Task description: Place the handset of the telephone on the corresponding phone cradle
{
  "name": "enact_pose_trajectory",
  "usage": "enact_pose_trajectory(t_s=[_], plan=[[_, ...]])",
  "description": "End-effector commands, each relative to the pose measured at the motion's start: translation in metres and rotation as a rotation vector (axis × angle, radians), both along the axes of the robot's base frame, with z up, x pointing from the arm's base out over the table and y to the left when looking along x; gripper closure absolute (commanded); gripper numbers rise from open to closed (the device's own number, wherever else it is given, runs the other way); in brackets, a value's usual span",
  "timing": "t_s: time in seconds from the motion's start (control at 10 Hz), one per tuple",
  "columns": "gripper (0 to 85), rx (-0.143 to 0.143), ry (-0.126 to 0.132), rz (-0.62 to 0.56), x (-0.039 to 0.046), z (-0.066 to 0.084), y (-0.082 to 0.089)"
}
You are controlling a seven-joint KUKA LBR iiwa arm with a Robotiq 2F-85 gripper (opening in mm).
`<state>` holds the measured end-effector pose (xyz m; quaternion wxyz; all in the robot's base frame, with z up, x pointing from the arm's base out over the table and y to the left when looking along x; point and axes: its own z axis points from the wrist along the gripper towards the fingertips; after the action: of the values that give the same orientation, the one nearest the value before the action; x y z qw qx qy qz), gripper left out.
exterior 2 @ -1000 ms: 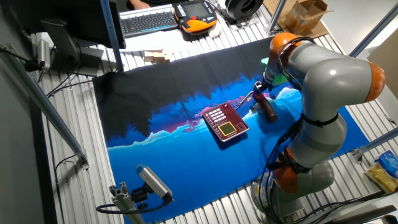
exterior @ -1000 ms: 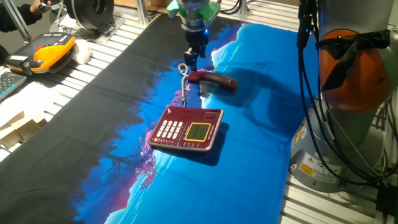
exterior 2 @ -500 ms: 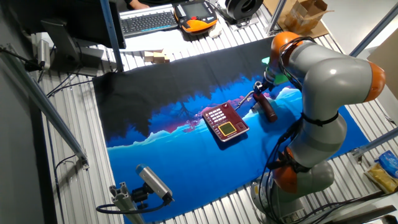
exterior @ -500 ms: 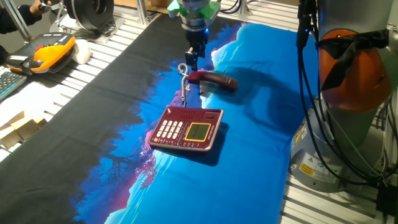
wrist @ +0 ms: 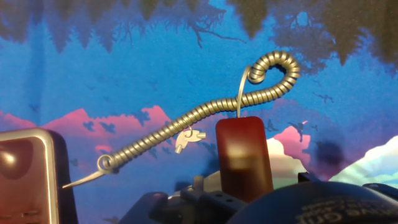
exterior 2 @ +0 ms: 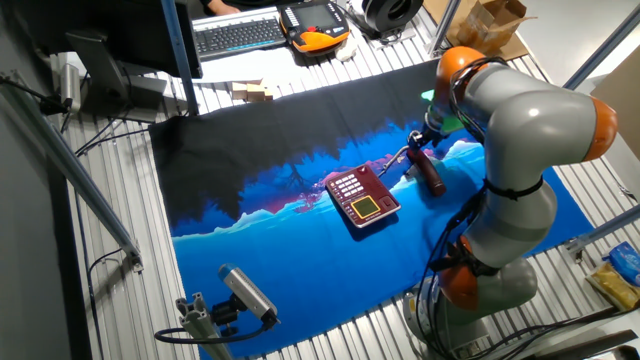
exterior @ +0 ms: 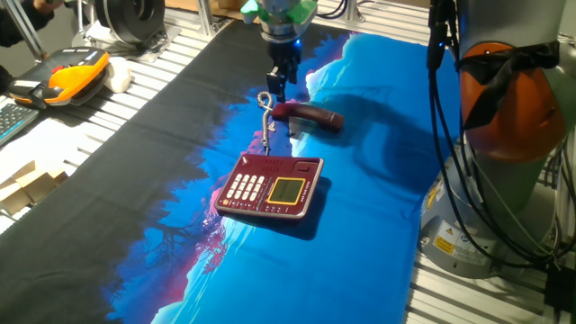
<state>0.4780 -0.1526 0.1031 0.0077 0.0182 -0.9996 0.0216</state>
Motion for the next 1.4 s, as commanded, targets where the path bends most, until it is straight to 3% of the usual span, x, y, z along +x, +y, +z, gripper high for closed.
enact_pose_trajectory(t_s=[0.0,0.2,0.3,0.4,0.6,0.7,0.9,1.3], plan=[[17.0,-0.005,0.009,0.0,0.0,0.0,0.0],[17.0,-0.013,0.062,0.011,0.0,0.0,0.0],[34.0,-0.019,0.087,0.024,0.0,0.0,0.0],[34.0,-0.04,0.091,0.025,0.0,0.0,0.0],[34.0,-0.019,0.086,0.019,0.0,0.0,0.0],[17.0,-0.017,0.07,0.02,-0.0008,-0.001,-0.001],[17.0,-0.018,0.047,0.048,-0.009,-0.018,-0.005],[17.0,-0.016,0.027,0.062,-0.0189,-0.037,-0.01]])
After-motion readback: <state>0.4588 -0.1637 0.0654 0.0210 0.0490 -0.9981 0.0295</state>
